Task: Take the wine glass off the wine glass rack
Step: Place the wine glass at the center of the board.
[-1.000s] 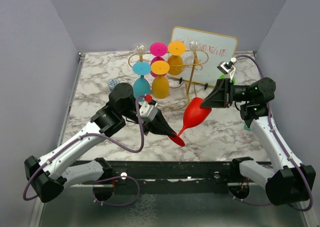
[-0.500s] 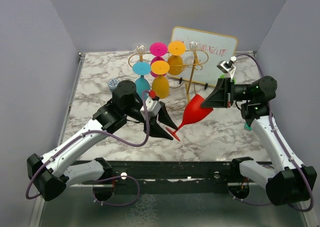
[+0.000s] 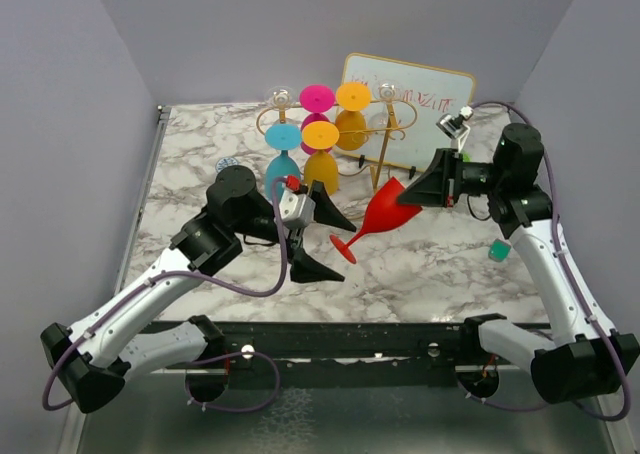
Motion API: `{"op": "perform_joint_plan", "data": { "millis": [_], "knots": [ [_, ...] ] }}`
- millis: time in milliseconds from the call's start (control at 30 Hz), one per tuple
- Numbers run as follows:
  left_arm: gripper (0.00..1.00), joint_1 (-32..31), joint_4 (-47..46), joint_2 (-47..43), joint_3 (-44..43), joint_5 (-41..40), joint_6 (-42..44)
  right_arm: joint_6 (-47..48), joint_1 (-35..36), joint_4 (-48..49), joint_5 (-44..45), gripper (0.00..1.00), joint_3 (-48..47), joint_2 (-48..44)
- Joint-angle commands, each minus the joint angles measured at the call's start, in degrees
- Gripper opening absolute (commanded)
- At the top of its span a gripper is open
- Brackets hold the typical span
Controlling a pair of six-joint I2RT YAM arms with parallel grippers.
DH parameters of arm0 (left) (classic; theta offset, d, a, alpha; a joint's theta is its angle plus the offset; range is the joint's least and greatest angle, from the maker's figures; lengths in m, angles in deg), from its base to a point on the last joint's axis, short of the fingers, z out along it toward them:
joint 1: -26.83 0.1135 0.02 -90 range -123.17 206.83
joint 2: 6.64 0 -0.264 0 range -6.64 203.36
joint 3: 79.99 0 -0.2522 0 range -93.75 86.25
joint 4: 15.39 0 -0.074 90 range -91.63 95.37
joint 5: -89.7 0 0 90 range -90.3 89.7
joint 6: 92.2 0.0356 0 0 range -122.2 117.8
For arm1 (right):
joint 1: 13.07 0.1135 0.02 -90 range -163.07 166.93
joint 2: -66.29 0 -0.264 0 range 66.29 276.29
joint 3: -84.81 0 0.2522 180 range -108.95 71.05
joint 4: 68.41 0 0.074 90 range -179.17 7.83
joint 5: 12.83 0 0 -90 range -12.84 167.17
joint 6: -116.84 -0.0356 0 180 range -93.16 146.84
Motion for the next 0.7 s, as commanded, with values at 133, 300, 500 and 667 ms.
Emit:
{"op": "perform_joint_plan", "data": {
  "millis": [133, 300, 500, 667],
  "knots": [
    [0.99, 0.09, 0.31, -0.53, -0.74, -11.88, -3.90, 23.67, 0.26, -30.04, 16.53, 0.00, -6.77, 1.58],
    [0.99, 0.09, 0.46, 0.14, -2.15, -13.95, -5.70, 30.63, 0.22, -40.24, 34.06, 0.00, -11.10, 1.39],
    [0.99, 0.15, -1.54, -0.34, -2.14, -20.36, -7.17, 35.32, 0.29, -48.90, 59.40, 0.00, -15.04, 1.92],
    [0.99, 0.09, -5.03, -0.31, -2.21, -22.41, -9.51, 34.08, 0.29, -50.56, 74.17, 0.00, -15.72, 2.25]
  ]
}}
